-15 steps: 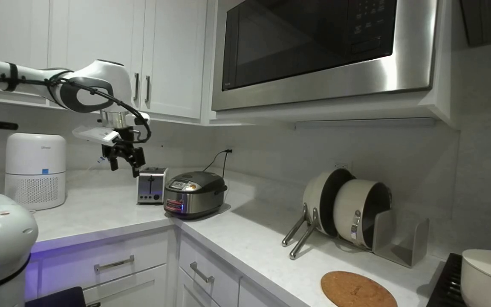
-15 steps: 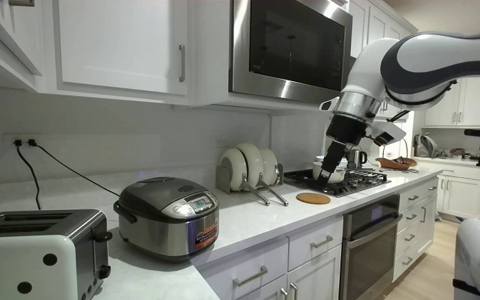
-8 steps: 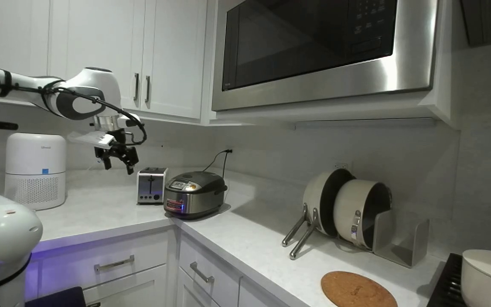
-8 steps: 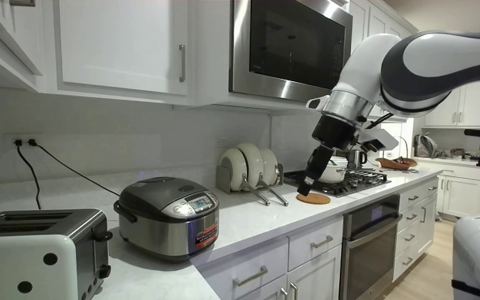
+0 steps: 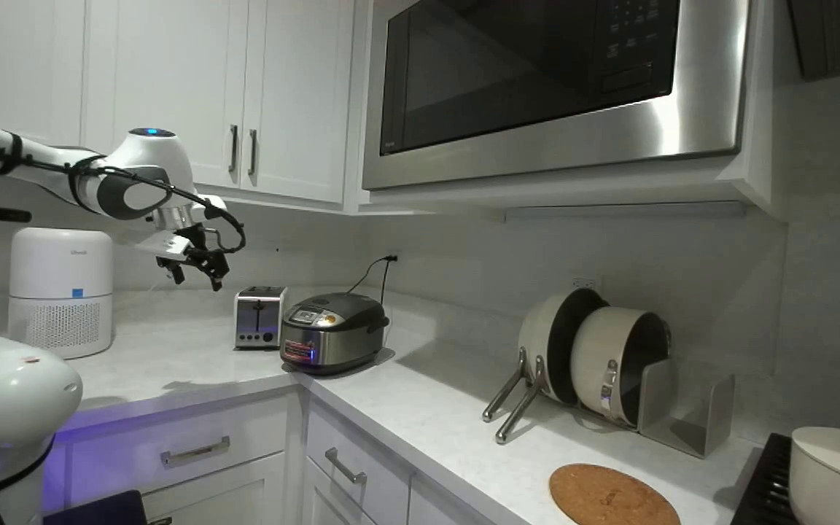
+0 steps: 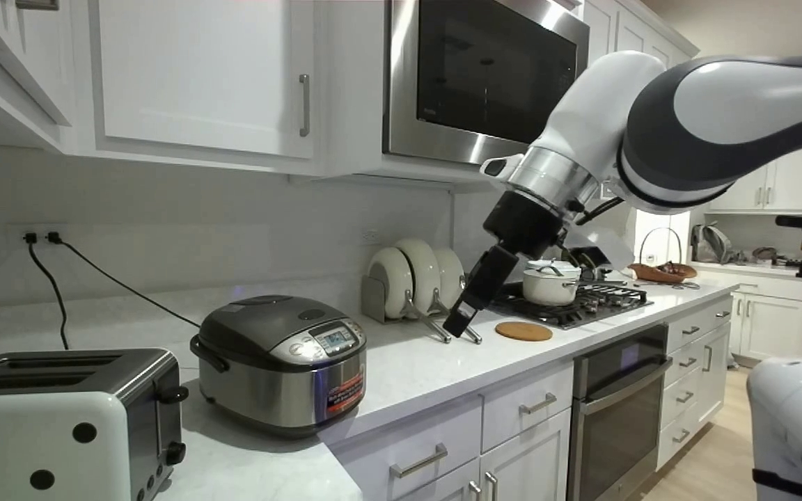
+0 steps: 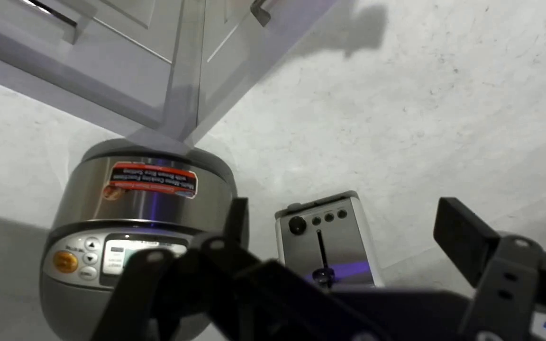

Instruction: Push the toaster press handle down

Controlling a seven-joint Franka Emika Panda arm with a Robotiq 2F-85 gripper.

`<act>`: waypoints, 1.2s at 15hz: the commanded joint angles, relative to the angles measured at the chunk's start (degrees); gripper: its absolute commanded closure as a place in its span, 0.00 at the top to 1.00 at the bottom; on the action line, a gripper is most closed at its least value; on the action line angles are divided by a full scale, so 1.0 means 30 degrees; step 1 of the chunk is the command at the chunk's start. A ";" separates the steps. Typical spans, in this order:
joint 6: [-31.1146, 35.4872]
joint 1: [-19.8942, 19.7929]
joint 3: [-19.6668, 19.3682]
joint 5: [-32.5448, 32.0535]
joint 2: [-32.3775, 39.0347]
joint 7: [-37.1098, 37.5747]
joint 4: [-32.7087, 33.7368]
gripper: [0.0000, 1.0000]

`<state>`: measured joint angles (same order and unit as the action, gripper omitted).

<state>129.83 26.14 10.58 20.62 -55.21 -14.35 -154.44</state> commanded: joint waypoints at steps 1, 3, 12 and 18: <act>0.2041 0.0886 0.0604 0.0276 0.1610 0.0648 0.0379 1.00; 0.2998 0.1341 0.0842 0.0153 0.2219 0.0904 0.0521 1.00; 0.6799 0.2414 0.1478 -0.0796 0.4937 0.1126 0.1862 1.00; 0.8437 0.2317 0.1858 -0.1971 0.7686 0.1281 0.3614 1.00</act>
<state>152.65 33.30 15.46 17.10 -37.78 -12.88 -147.66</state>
